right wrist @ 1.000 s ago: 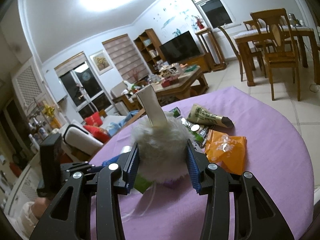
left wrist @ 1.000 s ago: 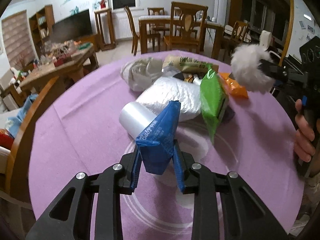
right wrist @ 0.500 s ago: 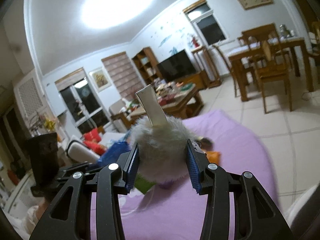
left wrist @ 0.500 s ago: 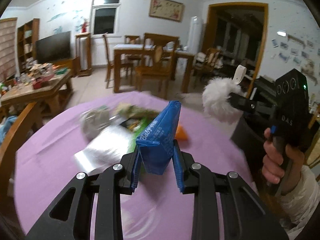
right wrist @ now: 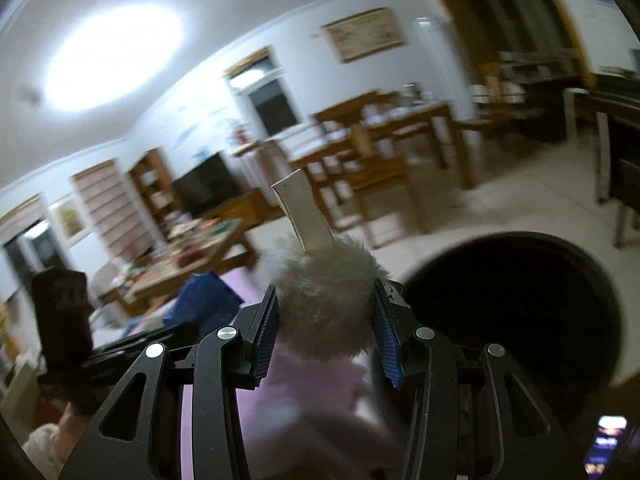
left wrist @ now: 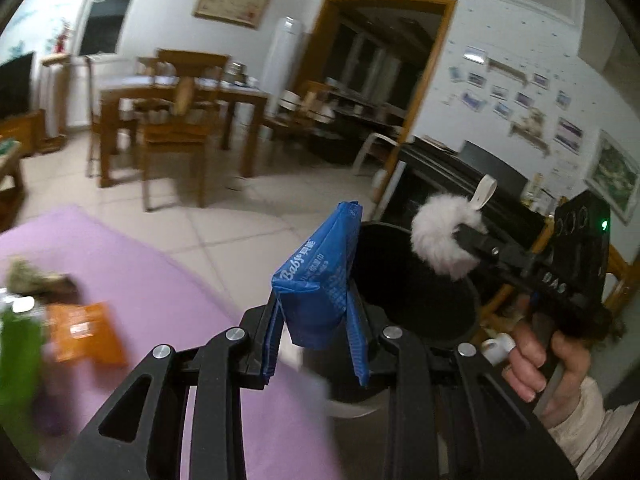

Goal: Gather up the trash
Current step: 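Carry the blue bag and fluffy toy to the black bin and release both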

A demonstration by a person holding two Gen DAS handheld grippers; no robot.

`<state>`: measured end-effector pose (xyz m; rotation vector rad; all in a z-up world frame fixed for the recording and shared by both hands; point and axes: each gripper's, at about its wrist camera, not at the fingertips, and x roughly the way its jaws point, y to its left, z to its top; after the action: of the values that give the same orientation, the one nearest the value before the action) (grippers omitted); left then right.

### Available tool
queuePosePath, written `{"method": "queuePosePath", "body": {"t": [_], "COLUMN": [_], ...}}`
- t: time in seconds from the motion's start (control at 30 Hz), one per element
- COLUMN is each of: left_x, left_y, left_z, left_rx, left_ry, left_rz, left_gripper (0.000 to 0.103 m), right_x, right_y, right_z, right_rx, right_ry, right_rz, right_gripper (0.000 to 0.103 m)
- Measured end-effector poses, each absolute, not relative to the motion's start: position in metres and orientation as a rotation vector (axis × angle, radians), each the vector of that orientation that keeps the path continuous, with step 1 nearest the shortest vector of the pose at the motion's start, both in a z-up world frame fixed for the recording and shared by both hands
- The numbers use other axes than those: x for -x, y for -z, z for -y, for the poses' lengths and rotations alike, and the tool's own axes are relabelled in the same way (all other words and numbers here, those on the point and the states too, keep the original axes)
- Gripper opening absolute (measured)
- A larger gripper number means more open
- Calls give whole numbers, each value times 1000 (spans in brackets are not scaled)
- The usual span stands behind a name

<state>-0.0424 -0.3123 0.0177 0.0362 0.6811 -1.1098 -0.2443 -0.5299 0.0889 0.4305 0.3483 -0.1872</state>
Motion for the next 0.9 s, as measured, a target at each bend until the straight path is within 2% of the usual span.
{"method": "queuePosePath", "body": {"t": [0.33,0.67,0.7,0.73,0.77,0.83,0.9], "left_x": [59,72,72,72,71,68,68], "left_y": [22,43,44,43,43,39,34], "left_z": [419,439,439,441,440,437,432], "left_rx": [-85,-191,-198,-200,-201,-192,-167], "left_ry": [1262,1265,1260,1258,1253,1232,1213], "left_rz": [-822,-866,-873,-876,-882,-877,-849], "left_gripper": [29,30,31,33,36,68,75], "right_x": [274,274,272,270,268,268,267], "right_y": [-26,4,3,3,3,0,-2], "right_z": [584,595,596,599,603,599,600], "right_rx": [-485,-494,-497,-504,-510,-509,-505], "right_ry": [390,411,409,405,404,408,406], "right_rz": [-442,-481,-483,-482,-478,-473,-468], "right_gripper": [44,44,50,57,59,64,65]}}
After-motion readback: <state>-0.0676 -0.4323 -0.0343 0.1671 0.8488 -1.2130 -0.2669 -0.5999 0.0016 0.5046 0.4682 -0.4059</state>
